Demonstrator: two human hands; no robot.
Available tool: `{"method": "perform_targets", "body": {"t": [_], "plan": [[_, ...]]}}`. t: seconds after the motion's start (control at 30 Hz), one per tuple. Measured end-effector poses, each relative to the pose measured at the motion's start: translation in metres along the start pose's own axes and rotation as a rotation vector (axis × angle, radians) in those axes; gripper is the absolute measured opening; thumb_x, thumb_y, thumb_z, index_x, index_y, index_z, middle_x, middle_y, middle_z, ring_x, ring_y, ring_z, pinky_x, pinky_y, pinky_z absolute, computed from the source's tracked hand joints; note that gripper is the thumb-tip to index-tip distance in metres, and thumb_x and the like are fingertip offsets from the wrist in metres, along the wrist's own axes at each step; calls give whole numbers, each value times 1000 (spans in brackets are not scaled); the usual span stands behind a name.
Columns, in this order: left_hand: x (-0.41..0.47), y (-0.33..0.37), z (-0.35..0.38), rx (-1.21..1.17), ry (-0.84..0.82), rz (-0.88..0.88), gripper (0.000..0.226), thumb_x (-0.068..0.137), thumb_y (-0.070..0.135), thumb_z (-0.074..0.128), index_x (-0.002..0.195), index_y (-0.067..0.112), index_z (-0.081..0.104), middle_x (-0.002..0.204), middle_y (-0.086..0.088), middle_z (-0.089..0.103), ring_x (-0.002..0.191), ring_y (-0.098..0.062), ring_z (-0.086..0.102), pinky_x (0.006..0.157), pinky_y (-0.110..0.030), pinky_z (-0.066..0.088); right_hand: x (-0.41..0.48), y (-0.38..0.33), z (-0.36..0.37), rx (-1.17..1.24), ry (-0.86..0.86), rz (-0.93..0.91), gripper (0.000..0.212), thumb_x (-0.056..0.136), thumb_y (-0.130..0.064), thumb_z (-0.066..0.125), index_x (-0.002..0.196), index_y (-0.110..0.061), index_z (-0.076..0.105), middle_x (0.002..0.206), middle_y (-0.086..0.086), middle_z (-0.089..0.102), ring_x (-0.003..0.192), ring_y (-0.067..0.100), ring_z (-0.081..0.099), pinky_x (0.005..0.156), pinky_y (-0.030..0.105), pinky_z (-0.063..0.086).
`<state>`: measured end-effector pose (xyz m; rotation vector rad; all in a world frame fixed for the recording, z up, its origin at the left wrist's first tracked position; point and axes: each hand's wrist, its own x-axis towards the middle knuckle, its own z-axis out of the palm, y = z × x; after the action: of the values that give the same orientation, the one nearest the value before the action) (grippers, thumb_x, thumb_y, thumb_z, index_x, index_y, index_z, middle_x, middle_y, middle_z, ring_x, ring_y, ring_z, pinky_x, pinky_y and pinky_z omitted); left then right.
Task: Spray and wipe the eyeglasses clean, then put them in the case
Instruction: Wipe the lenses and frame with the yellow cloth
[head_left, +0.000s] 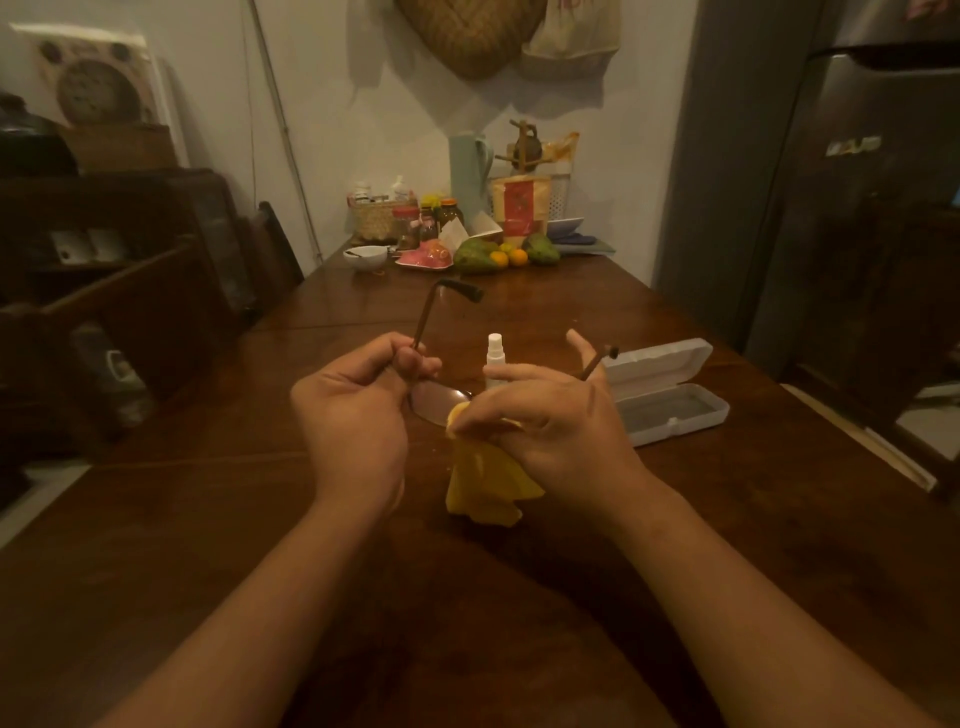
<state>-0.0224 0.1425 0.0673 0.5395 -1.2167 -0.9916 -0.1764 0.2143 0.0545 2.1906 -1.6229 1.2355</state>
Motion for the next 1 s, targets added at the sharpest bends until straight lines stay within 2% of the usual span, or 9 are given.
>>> {"method": "perform_targets", "body": {"t": [0.1,0.23,0.33,0.47,0.57,0.67,0.8,0.87,1.0], "plan": [[-1,2,1,3,0,2,47,89,-10,57,66,26,77,67,5,72,68,-12,71,63,-23,58,0,4,1,46,95,60,34,83,-19,78,97,-48,69,101,-34,63,122,-4,54,118,47,4],[-2,1,1,2,-1,7,45,89,-9,58,67,25,77,67,4,72,69,-12,71,64,-23,58,0,5,3,44,203,162,28,85,-23,76,98,-48,71,103,-34,62,118,-9,52,117,45,11],[-4,-2,2,24,-8,15,40,89,-5,60,71,26,77,69,2,72,72,-16,72,68,-32,61,0,3,8,-36,161,130,25,87,-25,73,101,-45,72,101,-36,60,116,-12,49,116,49,8],[-2,-6,0,44,12,-3,37,88,-4,62,72,25,78,68,0,72,72,-19,71,71,-39,61,0,1,11,-16,64,127,28,88,-28,73,105,-49,69,98,-43,58,119,-14,47,116,44,2],[-2,-5,-2,48,23,-2,33,88,-5,62,73,21,77,68,0,72,71,-17,72,69,-36,61,1,0,8,32,-17,156,42,86,-25,75,106,-59,63,92,-52,54,122,-13,46,117,44,-4],[-1,-2,-1,51,16,15,27,88,-5,61,77,15,75,69,2,72,71,-16,72,66,-30,60,2,0,4,159,-21,198,49,85,-11,74,97,-58,67,97,-49,59,122,-13,48,117,43,-5],[0,0,-1,31,41,7,26,89,-6,61,79,14,74,68,5,72,70,-13,71,63,-24,57,3,0,-2,311,151,289,39,88,-9,67,88,-47,72,99,-34,69,109,-13,57,118,49,6],[-1,-1,0,40,22,5,32,89,-5,61,76,21,76,70,4,73,72,-14,72,65,-26,58,4,-1,-3,274,223,322,29,91,-18,69,90,-46,71,100,-34,69,107,-12,59,118,52,12],[-4,-3,1,52,-20,28,35,88,-4,62,74,24,78,72,2,74,75,-18,73,72,-32,60,5,-2,1,179,246,337,13,89,-37,69,94,-49,70,102,-34,68,108,-11,58,112,33,8]]}}
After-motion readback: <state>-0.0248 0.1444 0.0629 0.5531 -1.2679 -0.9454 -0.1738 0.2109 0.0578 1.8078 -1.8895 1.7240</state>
